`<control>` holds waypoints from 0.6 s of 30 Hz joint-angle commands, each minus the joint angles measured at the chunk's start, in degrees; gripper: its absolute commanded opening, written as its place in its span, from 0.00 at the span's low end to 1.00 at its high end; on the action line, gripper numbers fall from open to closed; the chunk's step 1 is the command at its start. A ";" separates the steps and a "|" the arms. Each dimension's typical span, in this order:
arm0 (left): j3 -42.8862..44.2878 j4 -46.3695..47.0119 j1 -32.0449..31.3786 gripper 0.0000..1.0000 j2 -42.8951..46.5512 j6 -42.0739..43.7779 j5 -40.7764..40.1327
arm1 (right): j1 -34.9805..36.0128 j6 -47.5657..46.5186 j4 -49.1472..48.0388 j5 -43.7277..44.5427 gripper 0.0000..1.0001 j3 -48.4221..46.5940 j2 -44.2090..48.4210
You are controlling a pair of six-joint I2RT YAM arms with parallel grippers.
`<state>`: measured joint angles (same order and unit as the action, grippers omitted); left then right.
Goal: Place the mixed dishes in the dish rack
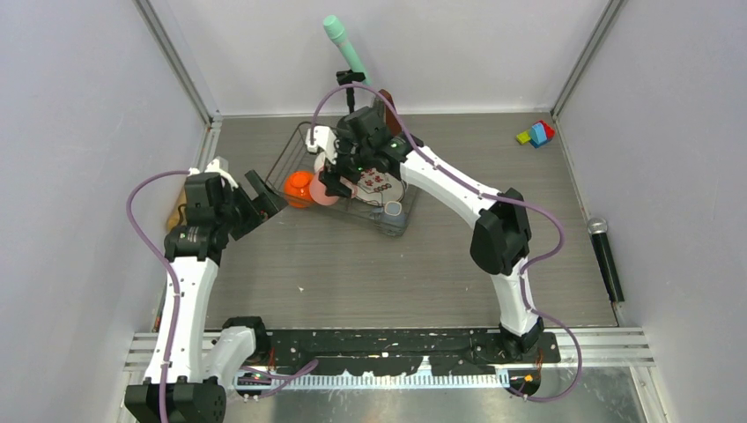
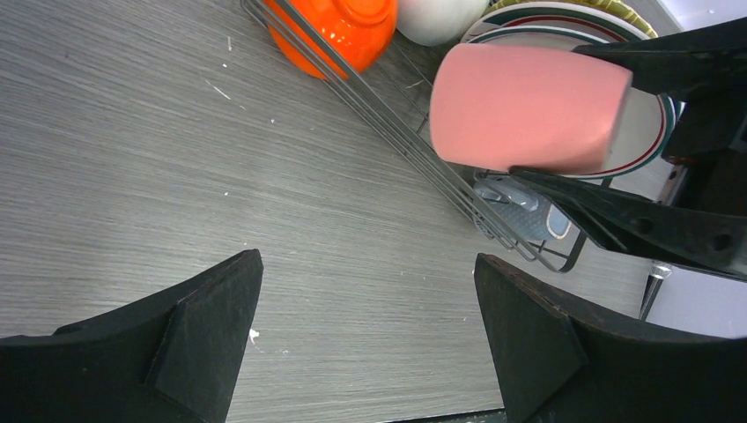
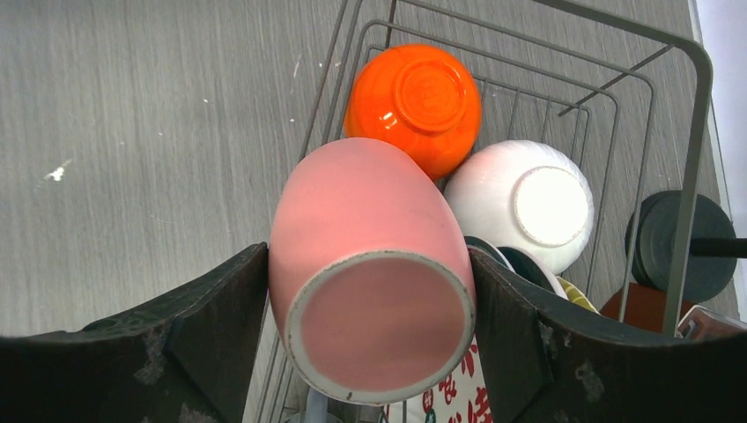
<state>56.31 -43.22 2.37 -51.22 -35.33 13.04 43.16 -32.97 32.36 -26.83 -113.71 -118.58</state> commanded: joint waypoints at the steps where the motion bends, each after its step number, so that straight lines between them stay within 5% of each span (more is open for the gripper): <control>1: -0.42 1.20 0.18 0.93 0.79 0.38 -0.39 | 1.88 -4.26 -2.49 4.50 0.00 -4.08 0.48; 18: 0.95 1.49 0.20 0.93 -1.13 1.51 0.29 | 3.99 -6.38 -2.99 12.43 0.00 -2.56 -3.34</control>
<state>56.12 -43.13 2.37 -52.71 -34.41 13.06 46.22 -37.41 33.67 -16.99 -113.91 -122.26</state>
